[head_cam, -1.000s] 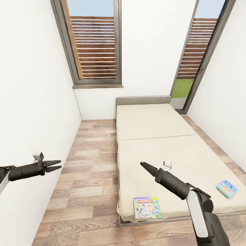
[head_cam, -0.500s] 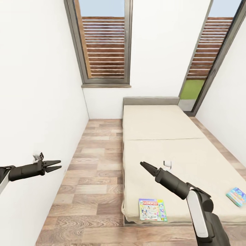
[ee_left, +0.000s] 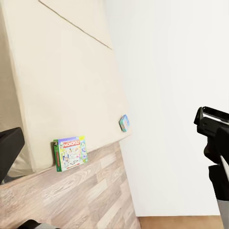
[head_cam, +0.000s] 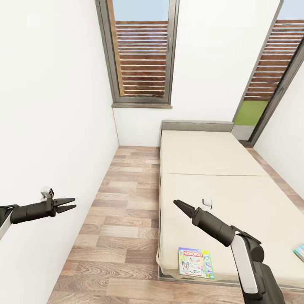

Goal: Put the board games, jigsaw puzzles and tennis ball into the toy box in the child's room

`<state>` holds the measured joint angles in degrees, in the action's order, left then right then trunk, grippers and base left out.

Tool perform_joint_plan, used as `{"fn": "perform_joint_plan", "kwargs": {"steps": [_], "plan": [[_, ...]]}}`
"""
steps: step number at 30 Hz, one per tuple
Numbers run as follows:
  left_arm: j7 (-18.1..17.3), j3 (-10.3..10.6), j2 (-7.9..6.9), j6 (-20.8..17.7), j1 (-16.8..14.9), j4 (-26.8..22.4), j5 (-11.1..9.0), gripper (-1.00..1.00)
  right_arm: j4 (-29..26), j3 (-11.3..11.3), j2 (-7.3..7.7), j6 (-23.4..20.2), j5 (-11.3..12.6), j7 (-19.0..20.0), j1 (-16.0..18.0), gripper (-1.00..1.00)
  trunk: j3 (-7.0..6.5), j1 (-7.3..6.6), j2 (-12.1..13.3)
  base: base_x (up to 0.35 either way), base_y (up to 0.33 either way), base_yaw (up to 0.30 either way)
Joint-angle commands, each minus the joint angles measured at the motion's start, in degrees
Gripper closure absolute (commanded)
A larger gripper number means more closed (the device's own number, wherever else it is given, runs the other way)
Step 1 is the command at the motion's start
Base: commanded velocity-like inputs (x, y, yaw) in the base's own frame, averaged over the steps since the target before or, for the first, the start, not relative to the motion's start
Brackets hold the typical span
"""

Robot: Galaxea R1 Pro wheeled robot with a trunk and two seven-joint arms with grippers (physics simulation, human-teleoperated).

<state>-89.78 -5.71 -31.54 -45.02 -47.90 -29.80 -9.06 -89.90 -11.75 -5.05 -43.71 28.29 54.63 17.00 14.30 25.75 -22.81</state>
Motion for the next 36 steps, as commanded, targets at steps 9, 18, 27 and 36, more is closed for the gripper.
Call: {"fn": "perform_joint_plan", "kwargs": {"steps": [9, 18, 27, 36], "plan": [[-0.2, 0.0, -0.01, -0.6, -0.1, 0.0, 0.0, -1.00, 0.0, -0.2, -0.05, -0.3, 0.1, 0.1, 0.1, -1.00, 0.11, 0.03, -0.1, 0.000, 0.000, 0.002], [-0.2, 0.0, -0.01, -0.5, 0.0, 0.0, 0.0, -1.00, 0.0, -0.3, -0.05, -0.2, 0.2, 0.1, 0.1, -1.00, 0.11, 0.03, -0.1, -0.020, 0.000, 0.000], [-0.2, 0.0, 0.48, -0.5, -0.1, 0.0, 0.1, -1.00, 0.3, -0.6, -0.05, -0.5, 4.1, 0.2, -0.6, -1.00, 0.11, 0.03, -0.1, -0.001, 0.000, 0.000], [-0.2, 0.1, 1.29, -0.3, 0.0, 0.0, 0.0, -1.00, 0.7, -6.0, 0.19, -7.4, 14.8, -0.2, -3.4, -1.00, 0.11, 0.03, -0.1, 0.000, 0.000, 0.000]]}}
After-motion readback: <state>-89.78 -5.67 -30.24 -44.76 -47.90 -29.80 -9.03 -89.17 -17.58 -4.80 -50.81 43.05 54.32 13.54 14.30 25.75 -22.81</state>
